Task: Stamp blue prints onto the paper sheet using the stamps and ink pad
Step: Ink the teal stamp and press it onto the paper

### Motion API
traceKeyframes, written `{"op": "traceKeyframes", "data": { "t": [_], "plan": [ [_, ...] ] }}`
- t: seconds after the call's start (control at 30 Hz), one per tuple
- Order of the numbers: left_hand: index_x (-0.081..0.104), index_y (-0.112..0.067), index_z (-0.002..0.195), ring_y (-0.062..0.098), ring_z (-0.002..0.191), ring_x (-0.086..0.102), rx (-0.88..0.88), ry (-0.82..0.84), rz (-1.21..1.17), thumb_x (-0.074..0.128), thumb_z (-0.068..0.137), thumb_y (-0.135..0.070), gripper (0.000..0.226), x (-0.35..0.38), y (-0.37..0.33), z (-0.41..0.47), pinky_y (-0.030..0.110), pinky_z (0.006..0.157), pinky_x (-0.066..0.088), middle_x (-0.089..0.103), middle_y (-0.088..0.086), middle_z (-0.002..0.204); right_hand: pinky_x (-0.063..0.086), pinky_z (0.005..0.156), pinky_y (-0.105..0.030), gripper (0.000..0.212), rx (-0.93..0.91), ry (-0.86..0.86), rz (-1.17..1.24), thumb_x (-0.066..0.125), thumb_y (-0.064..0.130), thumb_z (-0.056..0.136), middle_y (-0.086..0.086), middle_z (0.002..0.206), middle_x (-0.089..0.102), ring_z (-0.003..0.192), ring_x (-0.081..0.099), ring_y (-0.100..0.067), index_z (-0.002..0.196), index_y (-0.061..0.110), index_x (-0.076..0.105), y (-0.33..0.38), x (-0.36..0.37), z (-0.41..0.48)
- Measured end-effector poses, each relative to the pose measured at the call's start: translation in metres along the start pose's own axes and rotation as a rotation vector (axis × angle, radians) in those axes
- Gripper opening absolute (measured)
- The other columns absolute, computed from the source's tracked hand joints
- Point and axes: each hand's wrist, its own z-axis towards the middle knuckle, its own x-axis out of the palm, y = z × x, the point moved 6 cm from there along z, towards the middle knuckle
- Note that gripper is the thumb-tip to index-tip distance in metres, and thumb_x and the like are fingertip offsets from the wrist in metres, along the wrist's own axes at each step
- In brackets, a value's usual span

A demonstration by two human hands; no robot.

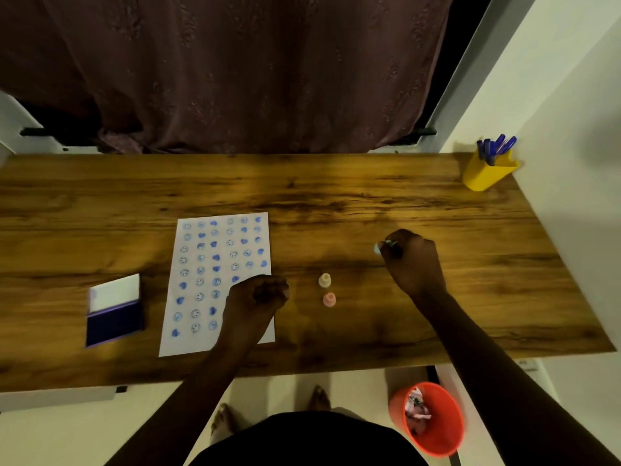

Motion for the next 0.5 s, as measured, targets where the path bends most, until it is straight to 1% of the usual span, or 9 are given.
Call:
{"op": "traceKeyframes", "data": {
  "t": [0.07, 0.13, 0.2, 0.27, 0.3, 0.33, 0.37, 0.43, 0.5],
  "plan": [
    [0.078, -0.031, 0.093, 0.021, 0.100, 0.076, 0.026, 0.015, -0.066, 0.082, 0.085, -0.008, 0.025, -0.006, -0.004, -0.001, 0.044, 0.092, 0.062, 0.081, -0.003, 0.096, 0.051, 0.064, -0.024, 0.016, 0.007, 0.009, 0.136, 0.073, 0.032, 0.092, 0.005, 0.088, 0.077, 0.075, 0.070, -0.009, 0.096, 0.017, 0.078, 0.029, 0.002, -0.010],
    [0.077, -0.025, 0.097, 0.025, 0.098, 0.077, 0.042, 0.047, -0.172, 0.080, 0.085, 0.001, 0.028, -0.011, -0.011, -0.002, 0.033, 0.082, 0.065, 0.082, 0.000, 0.093, 0.051, 0.065, -0.023, 0.015, 0.070, 0.113, 0.364, 0.075, 0.030, 0.092, 0.006, 0.083, 0.077, 0.071, 0.069, -0.006, 0.098, 0.017, 0.080, 0.056, 0.014, -0.022],
    [0.076, -0.018, 0.108, 0.026, 0.099, 0.078, 0.038, 0.074, -0.271, 0.078, 0.086, 0.001, 0.029, -0.019, -0.016, -0.003, 0.035, 0.082, 0.065, 0.082, 0.005, 0.097, 0.053, 0.064, -0.027, 0.016, 0.140, 0.244, 0.605, 0.076, 0.027, 0.092, -0.004, 0.077, 0.077, 0.066, 0.068, -0.010, 0.096, 0.012, 0.080, 0.086, 0.031, -0.037],
    [0.075, -0.018, 0.118, 0.025, 0.096, 0.079, 0.046, 0.101, -0.319, 0.076, 0.090, -0.004, 0.031, -0.027, -0.020, -0.005, 0.032, 0.081, 0.064, 0.082, 0.009, 0.097, 0.054, 0.065, -0.031, 0.019, 0.210, 0.354, 0.748, 0.076, 0.027, 0.092, -0.017, 0.080, 0.077, 0.065, 0.066, -0.016, 0.095, 0.008, 0.079, 0.112, 0.048, -0.052],
    [0.074, -0.017, 0.121, 0.025, 0.094, 0.080, 0.046, 0.111, -0.341, 0.075, 0.091, -0.007, 0.032, -0.033, -0.020, -0.006, 0.029, 0.080, 0.064, 0.082, 0.011, 0.096, 0.054, 0.064, -0.029, 0.020, 0.228, 0.405, 0.759, 0.076, 0.028, 0.093, -0.015, 0.081, 0.078, 0.065, 0.067, -0.015, 0.095, 0.008, 0.079, 0.125, 0.057, -0.059],
    [0.073, -0.015, 0.124, 0.027, 0.094, 0.080, 0.041, 0.118, -0.365, 0.075, 0.091, -0.007, 0.034, -0.040, -0.020, -0.008, 0.028, 0.079, 0.063, 0.082, 0.013, 0.096, 0.055, 0.063, -0.026, 0.020, 0.234, 0.453, 0.746, 0.075, 0.029, 0.093, -0.009, 0.080, 0.079, 0.064, 0.067, -0.011, 0.096, 0.010, 0.079, 0.136, 0.067, -0.065],
    [0.073, -0.012, 0.125, 0.029, 0.094, 0.080, 0.035, 0.119, -0.383, 0.076, 0.090, -0.009, 0.035, -0.048, -0.019, -0.009, 0.029, 0.079, 0.064, 0.083, 0.013, 0.098, 0.055, 0.061, -0.023, 0.020, 0.233, 0.496, 0.731, 0.075, 0.030, 0.093, -0.004, 0.078, 0.079, 0.063, 0.067, -0.007, 0.097, 0.011, 0.079, 0.147, 0.076, -0.071],
    [0.076, -0.012, 0.119, 0.032, 0.093, 0.080, 0.024, 0.102, -0.402, 0.079, 0.084, -0.014, 0.035, -0.065, -0.015, -0.013, 0.035, 0.080, 0.065, 0.083, 0.011, 0.102, 0.054, 0.057, -0.018, 0.022, 0.247, 0.549, 0.729, 0.075, 0.031, 0.093, -0.001, 0.075, 0.078, 0.060, 0.067, -0.005, 0.098, 0.010, 0.079, 0.163, 0.093, -0.080],
    [0.079, -0.014, 0.109, 0.032, 0.090, 0.081, -0.001, 0.060, -0.419, 0.081, 0.077, -0.018, 0.032, -0.085, -0.008, -0.017, 0.036, 0.079, 0.065, 0.083, 0.013, 0.102, 0.054, 0.055, -0.015, 0.022, 0.270, 0.586, 0.754, 0.077, 0.030, 0.092, -0.002, 0.076, 0.079, 0.058, 0.068, -0.004, 0.098, 0.009, 0.078, 0.177, 0.109, -0.089]
  ]
}}
